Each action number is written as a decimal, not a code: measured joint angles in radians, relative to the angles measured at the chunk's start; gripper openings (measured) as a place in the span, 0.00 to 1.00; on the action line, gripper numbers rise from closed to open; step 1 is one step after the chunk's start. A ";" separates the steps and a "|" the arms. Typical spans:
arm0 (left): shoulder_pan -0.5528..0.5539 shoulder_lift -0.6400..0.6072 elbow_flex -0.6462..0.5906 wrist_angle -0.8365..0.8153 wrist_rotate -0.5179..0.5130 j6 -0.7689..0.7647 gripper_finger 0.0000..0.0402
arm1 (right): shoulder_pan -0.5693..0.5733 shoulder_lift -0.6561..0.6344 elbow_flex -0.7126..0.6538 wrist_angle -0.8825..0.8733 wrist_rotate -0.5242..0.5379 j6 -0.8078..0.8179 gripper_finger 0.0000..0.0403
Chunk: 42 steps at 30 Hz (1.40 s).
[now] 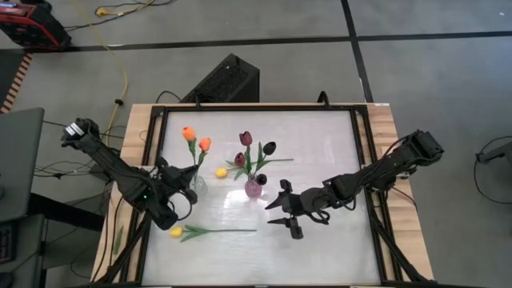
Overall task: Sort flowers into vase by color
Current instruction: Put the orange flower into the transparent vase, then put the top yellow flower into the transparent vase
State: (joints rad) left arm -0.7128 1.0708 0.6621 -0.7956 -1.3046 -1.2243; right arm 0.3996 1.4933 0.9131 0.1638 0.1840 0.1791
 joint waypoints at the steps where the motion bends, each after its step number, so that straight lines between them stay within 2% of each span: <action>1: 0.000 -0.002 0.000 0.000 0.009 0.011 0.04 | 0.000 0.000 0.000 0.000 0.000 0.000 0.58; 8: 0.000 -0.037 0.009 -0.003 0.094 0.098 0.21 | 0.000 0.000 0.000 -0.001 -0.002 0.001 0.58; 14: 0.000 -0.110 0.048 -0.007 0.263 0.194 0.35 | -0.002 -0.005 0.000 -0.077 -0.003 0.015 0.58; 22: 0.000 -0.215 0.060 -0.010 0.528 0.176 0.40 | -0.077 -0.019 0.000 -0.366 -0.003 0.024 0.58; 28: 0.000 -0.245 0.060 -0.011 0.593 0.156 0.40 | -0.235 -0.019 -0.002 -0.539 -0.002 -0.082 0.58; 34: -0.001 -0.217 0.052 -0.004 0.585 0.154 0.40 | -0.436 -0.015 -0.048 -0.460 -0.011 -0.247 0.58; 39: -0.001 -0.178 0.041 0.000 0.588 0.145 0.40 | -0.615 -0.014 -0.131 -0.298 -0.177 -0.292 0.58; 42: -0.001 -0.165 0.039 0.001 0.594 0.143 0.40 | -0.695 -0.014 -0.172 -0.243 -0.234 -0.298 0.58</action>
State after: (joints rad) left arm -0.7136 0.9056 0.7010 -0.7947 -0.7109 -1.0813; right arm -0.2952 1.4791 0.7407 -0.0796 -0.0501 -0.1186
